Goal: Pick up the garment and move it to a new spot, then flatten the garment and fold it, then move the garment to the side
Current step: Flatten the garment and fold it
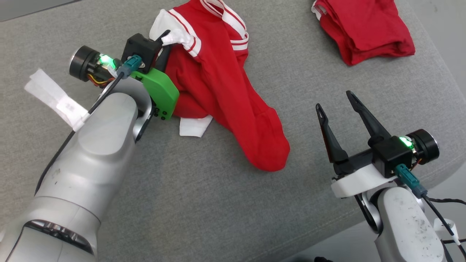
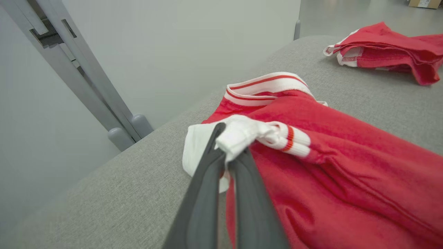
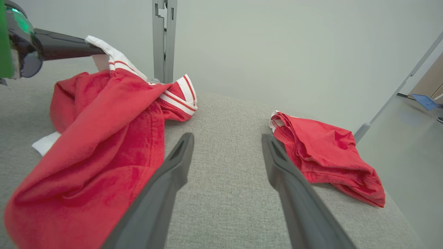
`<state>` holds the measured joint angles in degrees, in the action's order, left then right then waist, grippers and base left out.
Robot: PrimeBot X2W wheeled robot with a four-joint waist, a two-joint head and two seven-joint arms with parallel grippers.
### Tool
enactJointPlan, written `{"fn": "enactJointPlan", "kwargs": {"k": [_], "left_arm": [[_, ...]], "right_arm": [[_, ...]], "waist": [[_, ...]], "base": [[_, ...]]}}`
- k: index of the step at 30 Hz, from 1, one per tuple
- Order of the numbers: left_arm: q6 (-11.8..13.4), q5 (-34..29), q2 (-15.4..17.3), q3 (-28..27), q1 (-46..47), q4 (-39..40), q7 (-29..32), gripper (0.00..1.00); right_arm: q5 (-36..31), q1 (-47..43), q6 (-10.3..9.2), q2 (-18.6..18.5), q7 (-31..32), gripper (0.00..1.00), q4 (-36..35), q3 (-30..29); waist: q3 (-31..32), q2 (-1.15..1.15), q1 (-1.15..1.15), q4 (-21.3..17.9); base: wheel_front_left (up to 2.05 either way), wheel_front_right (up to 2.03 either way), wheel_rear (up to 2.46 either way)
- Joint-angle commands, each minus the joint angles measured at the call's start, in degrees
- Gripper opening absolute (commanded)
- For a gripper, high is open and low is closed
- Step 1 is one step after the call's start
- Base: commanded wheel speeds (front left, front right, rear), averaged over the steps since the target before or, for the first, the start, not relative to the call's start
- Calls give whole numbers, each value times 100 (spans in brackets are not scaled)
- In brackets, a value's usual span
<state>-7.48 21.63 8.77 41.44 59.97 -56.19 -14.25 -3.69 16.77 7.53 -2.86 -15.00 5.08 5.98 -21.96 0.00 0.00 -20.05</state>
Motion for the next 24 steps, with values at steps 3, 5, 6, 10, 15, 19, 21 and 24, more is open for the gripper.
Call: {"fn": "enactJointPlan", "kwargs": {"k": [3, 5, 6, 10, 15, 19, 21, 24], "left_arm": [[24, 39, 96, -42, 78, -25, -76, 0], [56, 51, 136, -98, 23, 42, -97, 0], [67, 47, 176, -124, -9, 89, -103, 0], [151, -31, 445, -308, -269, 629, -93, 0], [275, -125, 910, -558, -786, 1410, -92, 0], [433, -203, 1332, -722, -1416, 2103, -88, 0], [537, -258, 1539, -764, -1741, 2428, -87, 0], [687, -334, 1790, -752, -2255, 2841, -87, 0]], "right_arm": [[-76, -124, -9, -9, -24, 100, 9, -90], [-117, -158, -9, -9, -24, 100, -7, -155], [-134, -181, -9, -10, -24, 100, -13, -187], [-200, -268, -9, -10, -24, 100, -40, -299], [-217, -392, -9, -13, -24, 100, -8, -316], [-228, -542, -9, -12, -24, 100, 35, -377], [-229, -616, -9, -13, -24, 100, 54, -408], [-224, -721, -9, -13, -24, 100, 67, -435]], "waist": [[187, 0, 0, 210], [292, 0, 0, 347], [341, 0, 0, 418], [570, 0, 0, 775], [818, 0, 0, 1123], [1018, 0, 0, 1367], [1099, 0, 0, 1450], [1185, 0, 0, 1535]], "base": [[0, 0, 0], [0, 0, 0], [0, 0, 0], [0, 0, 0], [0, 0, 0], [0, 0, 0], [0, 0, 0], [0, 0, 0]]}}
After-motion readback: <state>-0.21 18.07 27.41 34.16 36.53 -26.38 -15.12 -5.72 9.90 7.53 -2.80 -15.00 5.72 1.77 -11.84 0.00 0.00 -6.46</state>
